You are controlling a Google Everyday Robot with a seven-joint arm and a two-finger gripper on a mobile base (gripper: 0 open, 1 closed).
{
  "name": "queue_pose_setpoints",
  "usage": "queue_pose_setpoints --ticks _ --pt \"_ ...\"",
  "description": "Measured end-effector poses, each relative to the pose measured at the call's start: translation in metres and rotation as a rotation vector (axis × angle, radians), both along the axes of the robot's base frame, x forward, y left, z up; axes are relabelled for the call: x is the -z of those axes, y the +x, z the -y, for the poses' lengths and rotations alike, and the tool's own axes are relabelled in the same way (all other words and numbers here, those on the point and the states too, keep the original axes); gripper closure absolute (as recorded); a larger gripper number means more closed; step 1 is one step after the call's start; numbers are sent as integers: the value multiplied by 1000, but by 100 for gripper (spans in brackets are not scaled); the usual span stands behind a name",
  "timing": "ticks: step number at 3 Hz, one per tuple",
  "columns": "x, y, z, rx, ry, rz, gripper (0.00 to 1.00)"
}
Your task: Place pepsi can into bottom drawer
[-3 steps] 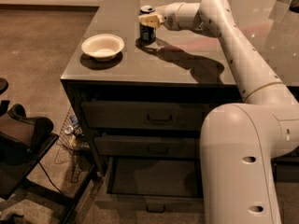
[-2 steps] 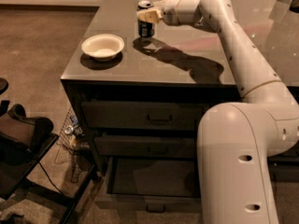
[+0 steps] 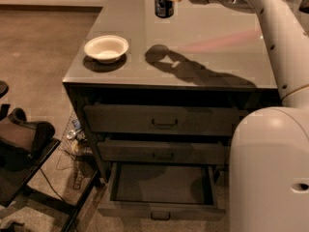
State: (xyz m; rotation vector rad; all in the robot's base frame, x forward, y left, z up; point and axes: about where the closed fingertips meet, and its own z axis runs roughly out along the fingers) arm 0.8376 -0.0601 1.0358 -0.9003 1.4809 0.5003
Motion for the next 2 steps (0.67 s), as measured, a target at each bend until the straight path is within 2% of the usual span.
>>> queue_pose_setpoints --ticks 1,2 --pt "-33 -50 30 3 -12 28 100" --pt "-35 -118 62 -13 -41 9 100"
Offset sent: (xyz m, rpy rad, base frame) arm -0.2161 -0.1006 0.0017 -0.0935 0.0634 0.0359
